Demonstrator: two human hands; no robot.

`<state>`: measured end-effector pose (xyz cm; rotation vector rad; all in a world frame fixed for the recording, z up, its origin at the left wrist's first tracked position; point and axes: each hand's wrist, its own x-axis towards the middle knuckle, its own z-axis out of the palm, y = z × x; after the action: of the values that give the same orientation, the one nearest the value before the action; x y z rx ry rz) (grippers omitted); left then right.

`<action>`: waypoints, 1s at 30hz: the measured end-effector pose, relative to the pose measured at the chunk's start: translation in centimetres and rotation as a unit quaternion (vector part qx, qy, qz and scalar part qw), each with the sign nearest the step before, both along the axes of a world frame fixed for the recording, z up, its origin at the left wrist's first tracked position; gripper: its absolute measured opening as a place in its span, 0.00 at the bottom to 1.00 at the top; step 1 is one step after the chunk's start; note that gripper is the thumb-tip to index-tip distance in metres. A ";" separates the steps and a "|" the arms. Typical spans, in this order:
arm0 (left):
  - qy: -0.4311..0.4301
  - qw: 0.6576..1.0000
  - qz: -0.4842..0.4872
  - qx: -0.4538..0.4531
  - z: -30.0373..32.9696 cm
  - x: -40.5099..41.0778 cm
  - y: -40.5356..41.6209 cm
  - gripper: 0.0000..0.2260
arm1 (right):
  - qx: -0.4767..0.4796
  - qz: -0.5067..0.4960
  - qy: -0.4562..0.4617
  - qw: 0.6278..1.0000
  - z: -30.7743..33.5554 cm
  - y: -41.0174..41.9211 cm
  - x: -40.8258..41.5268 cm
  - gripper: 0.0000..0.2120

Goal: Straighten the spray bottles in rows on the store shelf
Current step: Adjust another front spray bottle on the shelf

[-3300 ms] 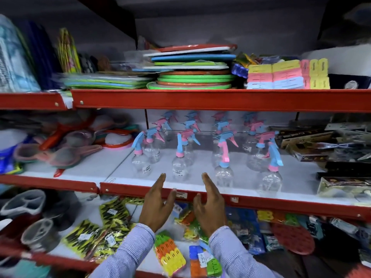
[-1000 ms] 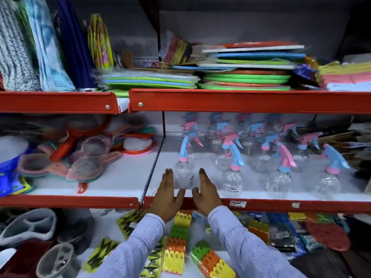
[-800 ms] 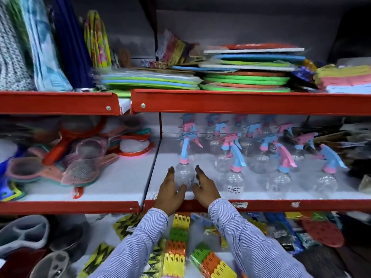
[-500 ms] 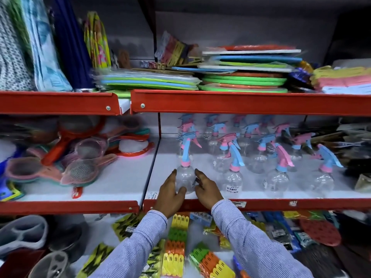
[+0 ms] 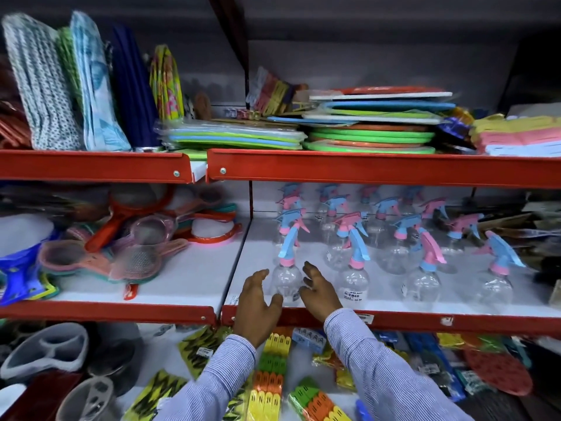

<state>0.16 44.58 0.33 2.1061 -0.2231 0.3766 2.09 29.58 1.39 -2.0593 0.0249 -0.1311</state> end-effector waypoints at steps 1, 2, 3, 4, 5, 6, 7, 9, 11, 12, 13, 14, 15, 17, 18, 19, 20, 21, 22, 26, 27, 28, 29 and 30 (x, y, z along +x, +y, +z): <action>-0.001 1.000 0.004 -0.003 0.1 -0.3 -0.2 0.22 | 0.001 0.011 0.007 1.000 0.0 0.0 0.4 0.32; 0.000 1.000 0.004 -0.003 0.1 -0.5 -0.4 0.21 | -0.001 0.018 0.012 1.000 0.0 0.1 0.7 0.34; 0.005 1.000 0.002 -0.003 0.1 -0.6 -0.6 0.20 | 0.000 0.024 0.013 1.000 0.0 0.1 1.0 0.35; 0.008 1.000 0.000 -0.005 0.1 -0.7 -0.7 0.19 | 0.005 0.027 0.015 1.000 -0.1 0.2 1.0 0.35; 0.010 1.000 0.001 -0.007 0.2 -0.7 -0.7 0.19 | 0.010 0.028 0.015 0.999 0.0 0.3 0.7 0.34; 0.011 1.000 0.003 -0.009 0.2 -0.7 -0.7 0.19 | 0.015 0.024 0.014 0.999 0.2 0.3 0.4 0.32; 0.011 1.000 0.004 -0.011 0.3 -0.6 -0.8 0.19 | 0.018 0.021 0.010 1.000 0.3 0.3 0.0 0.30; 0.013 1.000 -0.001 -0.013 0.5 -0.4 -0.8 0.19 | 0.025 0.019 0.001 1.000 0.3 0.2 -0.7 0.27; 0.016 1.000 -0.008 -0.014 0.6 -0.3 -0.8 0.19 | 0.028 0.018 -0.009 0.999 0.2 0.2 -1.0 0.25; 0.016 1.000 -0.011 -0.012 0.7 -0.1 -0.9 0.19 | 0.030 0.016 -0.013 0.999 0.2 0.2 -1.2 0.25; 0.015 1.000 -0.014 -0.008 0.7 0.1 -0.9 0.19 | 0.032 0.015 -0.017 0.999 0.1 0.2 -1.4 0.25; 0.018 1.000 -0.016 -0.004 0.7 0.2 -1.0 0.19 | 0.035 0.012 -0.018 0.999 0.1 0.2 -1.6 0.24; 0.022 1.000 -0.018 -0.001 0.8 0.3 -1.0 0.19 | 0.038 0.009 -0.020 0.999 0.1 0.2 -1.8 0.24; 0.027 0.999 -0.023 -0.001 0.9 0.4 -1.0 0.19 | 0.040 0.008 -0.022 0.999 0.1 0.3 -2.0 0.24; 0.027 0.999 -0.026 -0.002 0.9 0.3 -1.0 0.19 | 0.041 0.009 -0.023 0.999 0.1 0.3 -2.1 0.24; 0.028 0.999 -0.029 -0.002 0.8 0.3 -1.1 0.19 | 0.042 0.010 -0.024 0.999 0.1 0.2 -2.2 0.24; 0.028 0.999 -0.032 -0.003 0.9 0.2 -1.1 0.19 | 0.044 0.009 -0.024 0.999 0.1 0.2 -2.3 0.24; 0.027 0.999 -0.034 -0.003 0.9 0.2 -1.1 0.19 | 0.045 0.008 -0.025 0.999 0.0 0.2 -2.3 0.24; 0.027 0.999 -0.035 -0.003 1.0 0.1 -1.1 0.20 | 0.046 0.008 -0.025 0.999 0.0 0.2 -2.3 0.24; 0.017 0.999 -0.038 -0.004 1.0 0.1 -1.1 0.19 | 0.049 0.005 -0.025 0.998 -0.2 0.1 -2.3 0.24; 0.015 0.999 -0.039 -0.004 1.1 0.0 -1.1 0.19 | 0.049 0.004 -0.026 0.998 -0.2 0.1 -2.3 0.24; 0.014 0.999 -0.039 -0.003 1.1 0.0 -1.1 0.19 | 0.048 0.004 -0.027 0.998 -0.2 0.1 -2.3 0.23; 0.013 0.999 -0.040 -0.002 1.1 0.0 -1.1 0.19 | 0.048 0.005 -0.028 0.998 -0.2 0.2 -2.4 0.23; 0.013 0.999 -0.041 -0.002 1.1 -0.1 -1.1 0.19 | 0.049 0.007 -0.029 0.998 -0.2 0.2 -2.4 0.23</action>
<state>0.11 43.52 1.45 2.0892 -0.2921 0.3011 -0.28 29.76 1.21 -1.9571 -0.0172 -0.1772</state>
